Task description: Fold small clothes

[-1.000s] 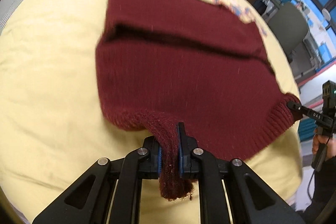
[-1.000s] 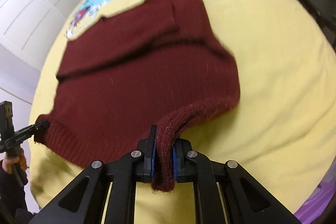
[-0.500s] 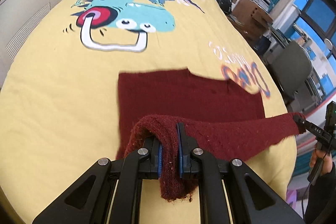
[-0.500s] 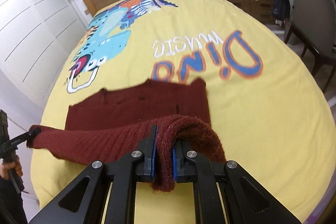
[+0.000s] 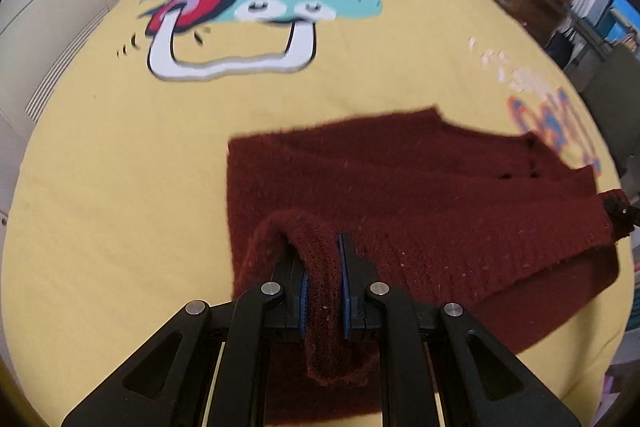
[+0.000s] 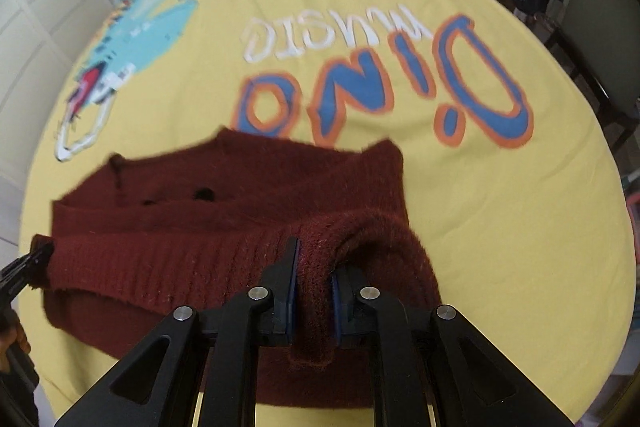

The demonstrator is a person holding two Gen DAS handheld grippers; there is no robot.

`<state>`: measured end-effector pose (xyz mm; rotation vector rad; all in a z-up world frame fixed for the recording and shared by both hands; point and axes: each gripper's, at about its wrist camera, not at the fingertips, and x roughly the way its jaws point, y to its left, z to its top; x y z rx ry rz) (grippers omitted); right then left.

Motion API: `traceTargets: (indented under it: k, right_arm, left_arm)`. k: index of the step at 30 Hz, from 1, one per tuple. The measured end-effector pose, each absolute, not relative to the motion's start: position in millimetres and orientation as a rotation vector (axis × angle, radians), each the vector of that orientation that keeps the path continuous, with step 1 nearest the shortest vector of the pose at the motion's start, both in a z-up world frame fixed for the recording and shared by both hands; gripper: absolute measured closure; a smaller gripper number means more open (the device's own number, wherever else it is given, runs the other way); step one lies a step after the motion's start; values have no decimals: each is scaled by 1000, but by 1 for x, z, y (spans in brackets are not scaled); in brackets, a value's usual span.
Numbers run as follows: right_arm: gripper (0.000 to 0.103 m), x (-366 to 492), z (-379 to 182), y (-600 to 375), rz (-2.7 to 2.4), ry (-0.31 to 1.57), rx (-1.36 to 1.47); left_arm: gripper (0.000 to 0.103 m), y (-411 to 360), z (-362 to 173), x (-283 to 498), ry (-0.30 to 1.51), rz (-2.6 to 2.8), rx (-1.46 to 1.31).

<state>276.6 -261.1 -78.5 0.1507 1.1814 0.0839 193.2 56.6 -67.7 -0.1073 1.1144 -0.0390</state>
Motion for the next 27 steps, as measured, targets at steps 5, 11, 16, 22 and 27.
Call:
traceTargets:
  k: [5,11,16,22,27]
  right_arm:
    - [47,270,-82,-260,66,1163,130]
    - [25,259,-49,-263,79,1054,142]
    - [21,247,-37,-245,114,1028,77]
    - [0,230,-53,-199,178,1015,-15]
    - [0,211,-81,-160,213,1021,-85]
  left_arm:
    - [79,54,-77,192,1129,-26,-88]
    - [17,53,-51,190,1105,-44,-129]
    - [12,41,-27,182,1048,-59,-103]
    - [1,18,-34,176,1051,-95,-89]
    - [1,0,-56,167,1040,-121,-102]
